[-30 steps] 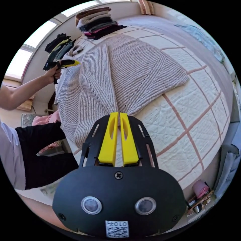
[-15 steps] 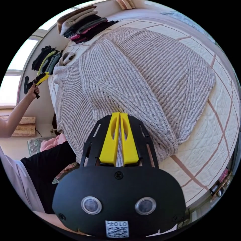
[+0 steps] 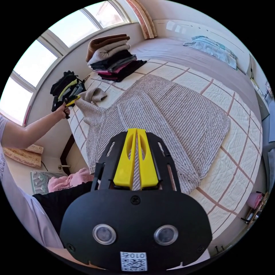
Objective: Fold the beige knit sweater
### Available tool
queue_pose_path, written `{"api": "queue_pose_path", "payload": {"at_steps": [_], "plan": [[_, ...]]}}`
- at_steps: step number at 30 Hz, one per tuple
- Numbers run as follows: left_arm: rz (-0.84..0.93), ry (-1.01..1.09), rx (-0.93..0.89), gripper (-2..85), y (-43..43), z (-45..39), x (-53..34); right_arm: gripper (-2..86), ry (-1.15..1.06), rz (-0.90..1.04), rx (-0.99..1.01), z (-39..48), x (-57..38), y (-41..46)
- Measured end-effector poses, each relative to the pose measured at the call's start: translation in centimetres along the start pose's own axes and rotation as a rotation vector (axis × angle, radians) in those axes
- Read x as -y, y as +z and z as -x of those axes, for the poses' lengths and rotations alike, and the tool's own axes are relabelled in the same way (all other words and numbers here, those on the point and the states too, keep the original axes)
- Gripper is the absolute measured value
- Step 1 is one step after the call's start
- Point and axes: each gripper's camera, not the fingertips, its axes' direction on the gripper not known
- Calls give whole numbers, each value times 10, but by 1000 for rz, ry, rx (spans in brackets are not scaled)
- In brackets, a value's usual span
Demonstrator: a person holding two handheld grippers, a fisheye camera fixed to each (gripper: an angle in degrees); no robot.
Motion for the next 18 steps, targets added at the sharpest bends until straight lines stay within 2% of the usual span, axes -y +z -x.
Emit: {"api": "queue_pose_path", "payload": {"at_steps": [2, 6, 7, 9, 11, 13, 17, 18], "plan": [[-43, 196, 83, 66, -13, -57, -11, 24, 20, -19, 33, -14, -3, -12], [39, 885, 285, 70, -6, -253, -77, 24, 45, -56, 47, -39, -16, -35], [57, 1054, 288, 75, 5, -305, -111, 24, 57, -61, 45, -49, -22, -40], [82, 1221, 219, 90, 29, -363, -168, 25, 82, -63, 52, -67, -31, -47], [241, 1276, 146, 108, 70, -396, -220, 27, 141, -44, 77, -96, -42, -51], [503, 1269, 25, 124, 125, -407, -288, 29, 192, -32, 121, -120, -51, -53], [521, 1289, 92, 135, 139, -394, -372, 45, 251, -18, 167, -161, -57, -56], [501, 1280, 176, 138, 138, -382, -388, 52, 255, -19, 170, -164, -57, -56]]}}
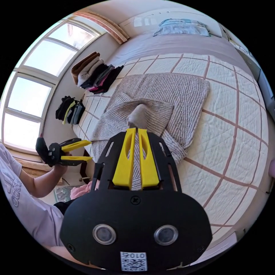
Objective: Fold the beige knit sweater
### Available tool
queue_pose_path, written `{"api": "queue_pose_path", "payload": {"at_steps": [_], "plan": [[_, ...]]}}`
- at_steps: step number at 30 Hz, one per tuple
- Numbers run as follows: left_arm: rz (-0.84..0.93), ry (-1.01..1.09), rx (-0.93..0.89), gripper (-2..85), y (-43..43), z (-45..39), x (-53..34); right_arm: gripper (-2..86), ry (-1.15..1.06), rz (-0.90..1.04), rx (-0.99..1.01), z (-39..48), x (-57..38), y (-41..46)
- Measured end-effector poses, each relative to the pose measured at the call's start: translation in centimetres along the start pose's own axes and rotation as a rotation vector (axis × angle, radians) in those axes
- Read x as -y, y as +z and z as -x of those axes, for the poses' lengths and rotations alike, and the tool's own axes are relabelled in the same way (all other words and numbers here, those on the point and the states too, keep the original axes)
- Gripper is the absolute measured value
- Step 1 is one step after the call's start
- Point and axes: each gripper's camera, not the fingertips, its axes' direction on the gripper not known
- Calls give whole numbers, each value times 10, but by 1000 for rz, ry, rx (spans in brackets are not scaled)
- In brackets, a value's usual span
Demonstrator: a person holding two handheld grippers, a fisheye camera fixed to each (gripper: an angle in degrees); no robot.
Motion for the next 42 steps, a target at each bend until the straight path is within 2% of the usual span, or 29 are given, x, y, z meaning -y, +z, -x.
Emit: {"api": "queue_pose_path", "payload": {"at_steps": [5, 7, 11, 18, 20, 23, 29, 32, 36, 39, 42], "plan": [[240, -99, 296, 148, 36, 13, -60, 123, 110, 13, 2, -36, 12, 24], [341, -151, 292, 149, 63, 43, -88, 132, 200, 11, 43, -55, 15, 37], [387, -175, 210, 145, 98, 75, -108, 134, 379, -28, 134, -96, 28, 68], [418, -125, 186, 115, 159, 79, -98, 121, 406, 60, 51, -101, 70, 133], [422, -121, 162, 97, 171, 75, -95, 83, 367, 123, -124, -76, 81, 144], [411, -117, 159, 64, 175, 70, -94, 53, 249, 201, -256, -45, 96, 138], [362, -209, 78, 40, 172, 86, -109, 44, -14, 117, -482, -24, 116, 88], [357, -245, 66, 41, 188, 91, -116, 40, -99, 151, -504, -55, 118, 121], [389, -252, 87, 57, 207, 91, -114, 36, -94, 252, -475, -91, 120, 166], [393, -261, 109, 70, 200, 91, -116, 31, -82, 117, -482, -76, 106, 154], [324, -338, 87, 82, 188, 93, -123, 36, -138, 18, -454, -55, 71, 163]]}}
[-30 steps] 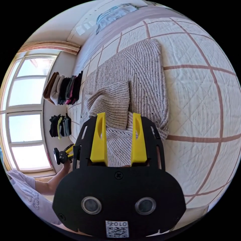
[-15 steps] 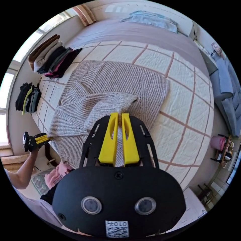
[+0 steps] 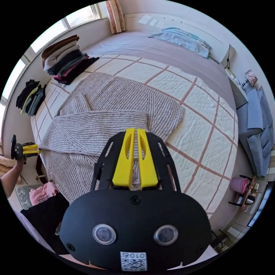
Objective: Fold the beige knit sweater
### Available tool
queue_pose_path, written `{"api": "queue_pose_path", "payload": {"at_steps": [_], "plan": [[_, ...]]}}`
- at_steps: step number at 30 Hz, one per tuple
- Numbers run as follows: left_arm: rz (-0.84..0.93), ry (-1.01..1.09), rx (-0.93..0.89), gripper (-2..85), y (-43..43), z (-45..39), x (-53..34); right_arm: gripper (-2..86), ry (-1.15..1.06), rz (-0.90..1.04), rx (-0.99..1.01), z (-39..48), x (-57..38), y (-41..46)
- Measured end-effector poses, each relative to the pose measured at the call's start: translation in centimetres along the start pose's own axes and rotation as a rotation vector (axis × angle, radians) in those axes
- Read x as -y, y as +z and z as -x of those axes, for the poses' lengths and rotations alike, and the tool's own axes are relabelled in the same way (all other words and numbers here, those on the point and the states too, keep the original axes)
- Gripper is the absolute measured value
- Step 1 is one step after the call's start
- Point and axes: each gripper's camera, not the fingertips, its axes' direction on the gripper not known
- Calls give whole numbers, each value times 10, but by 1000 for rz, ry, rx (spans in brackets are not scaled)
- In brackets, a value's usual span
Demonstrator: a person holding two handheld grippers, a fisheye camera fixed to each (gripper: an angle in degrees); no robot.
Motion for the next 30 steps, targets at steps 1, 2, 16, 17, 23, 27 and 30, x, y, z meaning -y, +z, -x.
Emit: {"api": "queue_pose_path", "payload": {"at_steps": [1, 2, 16, 17, 23, 27, 30], "plan": [[-24, -36, -31, 88, -1, 3, -3, 45, -37, -16, 24, 12, -13, 14], [-34, -54, -44, 90, 0, 4, -4, 57, -84, 34, 30, 23, -22, 39], [35, 1009, 357, 137, 48, -112, -27, 80, -722, 97, 77, 177, -228, 41], [29, 1020, 352, 137, 50, -113, -25, 82, -781, 132, 73, 197, -256, 51], [31, 1159, 346, 136, 78, -103, -10, 105, -892, 217, 26, 240, -312, 91], [19, 1241, 341, 133, 78, -90, -8, 110, -959, 230, 4, 242, -331, 109], [7, 1267, 340, 127, 74, -77, -6, 114, -983, 236, 16, 240, -333, 109]]}}
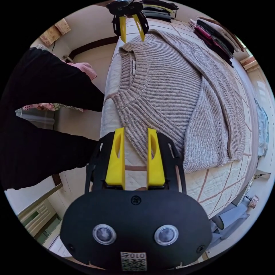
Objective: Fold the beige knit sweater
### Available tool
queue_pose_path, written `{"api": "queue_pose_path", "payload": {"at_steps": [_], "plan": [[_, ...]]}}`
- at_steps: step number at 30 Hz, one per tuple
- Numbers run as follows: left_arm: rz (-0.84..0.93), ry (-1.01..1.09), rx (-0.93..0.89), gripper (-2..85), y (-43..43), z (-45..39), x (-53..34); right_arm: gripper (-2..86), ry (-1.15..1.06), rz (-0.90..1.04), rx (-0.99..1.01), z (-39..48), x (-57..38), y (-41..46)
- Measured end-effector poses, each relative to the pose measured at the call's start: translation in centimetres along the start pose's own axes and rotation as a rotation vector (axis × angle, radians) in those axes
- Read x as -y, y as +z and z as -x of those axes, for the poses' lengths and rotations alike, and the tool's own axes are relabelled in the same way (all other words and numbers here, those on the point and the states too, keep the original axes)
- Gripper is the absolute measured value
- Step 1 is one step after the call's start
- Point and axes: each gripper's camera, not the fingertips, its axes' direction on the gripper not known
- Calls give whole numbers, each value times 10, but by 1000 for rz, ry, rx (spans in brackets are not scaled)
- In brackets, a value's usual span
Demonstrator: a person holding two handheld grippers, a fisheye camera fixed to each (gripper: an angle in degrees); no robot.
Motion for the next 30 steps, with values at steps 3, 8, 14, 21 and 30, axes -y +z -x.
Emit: {"api": "queue_pose_path", "payload": {"at_steps": [3, 8, 14, 21, 30], "plan": [[3, -23, -12, 118, 5, 14, -13, 119, -38, -4, 2, 6, -2, -3], [-1, 20, -7, 96, 13, 27, -18, 101, 28, 32, -29, 0, -3, 4], [-9, -11, -44, 43, 1, 56, -34, 46, 89, 19, 17, -26, -2, -13], [-11, -81, -230, 8, -11, 113, -51, 39, 67, 36, 105, -41, -1, -43], [41, -90, -334, 1, -79, 157, -71, 35, 153, -31, 255, -62, -30, -152]]}}
